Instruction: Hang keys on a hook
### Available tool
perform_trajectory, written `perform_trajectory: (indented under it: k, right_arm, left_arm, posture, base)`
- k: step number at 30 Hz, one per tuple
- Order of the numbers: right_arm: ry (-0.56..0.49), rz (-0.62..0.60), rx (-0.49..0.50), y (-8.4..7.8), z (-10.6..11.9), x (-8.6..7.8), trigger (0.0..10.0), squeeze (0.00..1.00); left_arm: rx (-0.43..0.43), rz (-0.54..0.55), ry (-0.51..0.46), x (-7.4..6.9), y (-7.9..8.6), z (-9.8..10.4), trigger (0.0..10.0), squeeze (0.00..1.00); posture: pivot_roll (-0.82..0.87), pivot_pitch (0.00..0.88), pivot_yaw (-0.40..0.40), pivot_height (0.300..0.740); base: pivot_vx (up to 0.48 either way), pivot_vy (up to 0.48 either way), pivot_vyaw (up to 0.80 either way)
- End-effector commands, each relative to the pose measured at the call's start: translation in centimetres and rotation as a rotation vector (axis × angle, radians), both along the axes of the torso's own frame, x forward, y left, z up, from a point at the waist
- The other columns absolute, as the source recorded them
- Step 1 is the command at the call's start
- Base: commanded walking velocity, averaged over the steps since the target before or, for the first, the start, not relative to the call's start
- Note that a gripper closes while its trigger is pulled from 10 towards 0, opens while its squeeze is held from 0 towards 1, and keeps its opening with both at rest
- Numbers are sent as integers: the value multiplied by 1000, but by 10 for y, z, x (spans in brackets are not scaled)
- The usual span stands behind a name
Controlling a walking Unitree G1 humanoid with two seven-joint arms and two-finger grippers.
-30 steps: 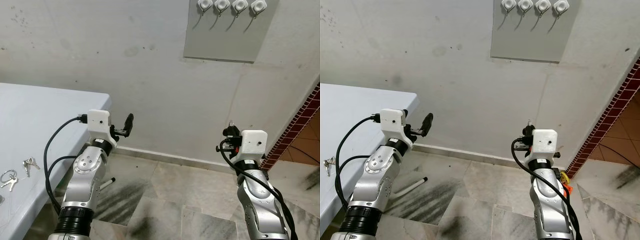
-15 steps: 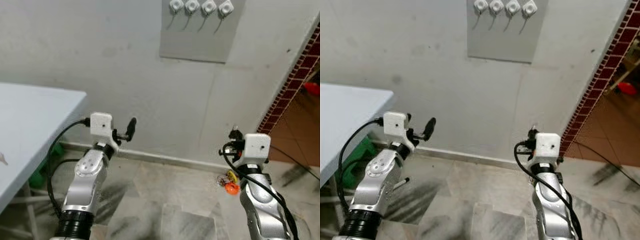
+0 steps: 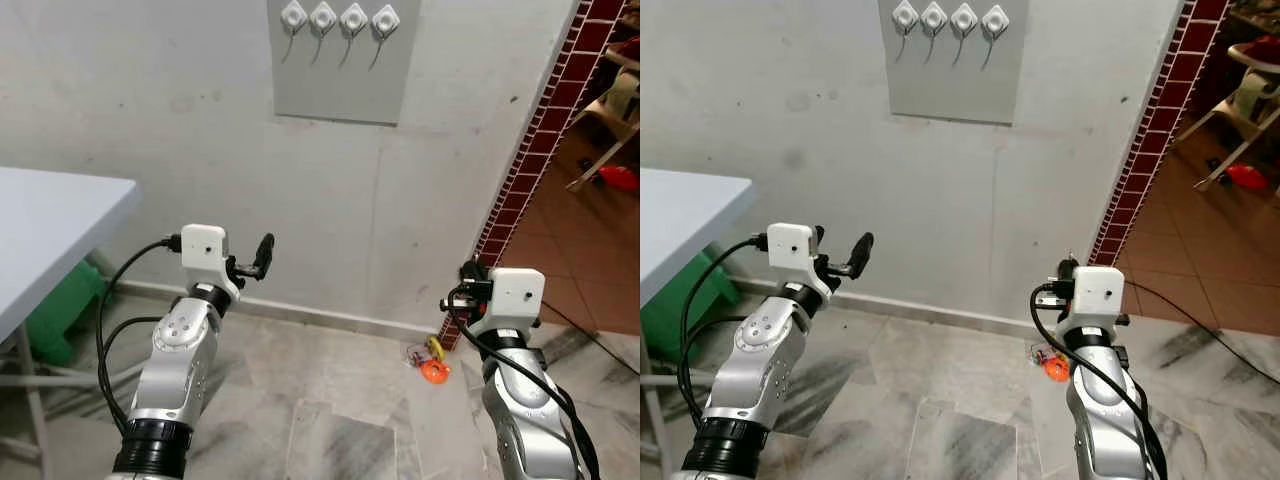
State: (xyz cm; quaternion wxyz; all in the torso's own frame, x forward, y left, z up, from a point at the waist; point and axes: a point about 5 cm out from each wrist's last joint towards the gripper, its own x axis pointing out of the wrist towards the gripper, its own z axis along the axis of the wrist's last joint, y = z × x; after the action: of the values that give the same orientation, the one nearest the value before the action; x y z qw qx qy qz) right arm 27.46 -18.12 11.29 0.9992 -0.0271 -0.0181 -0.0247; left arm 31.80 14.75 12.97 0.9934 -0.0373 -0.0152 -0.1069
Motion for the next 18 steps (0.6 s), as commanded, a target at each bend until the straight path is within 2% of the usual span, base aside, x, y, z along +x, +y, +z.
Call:
perform_trajectory:
  k: [1,6,12,15,18]
  right_arm:
    - [-20,9,4,3,6,1,10000,0]
    - [-15,7,4,3,5,0,10000,0]
    - [-13,6,4,3,5,-1,10000,0]
    - [-13,4,5,3,5,-1,10000,0]
    - [-12,0,6,3,5,-1,10000,0]
  left_arm:
    - [-14,18,-2,1,5,4,10000,0]
    - [-10,13,9,1,5,3,10000,0]
    - [4,29,21,1,7,1,10000,0]
    - [37,32,10,2,7,2,10000,0]
    - [31,29,4,2,7,3,10000,0]
  posture:
    - [-69,0,20,740]
    - [-70,0,20,740]
    - [-71,0,21,740]
    - [-71,0,23,740]
    - [-70,0,26,740]
  base:
    - [0,0,0]
    - [0,0,0]
    - [0,382,0]
    - [0,0,0]
    - [0,0,0]
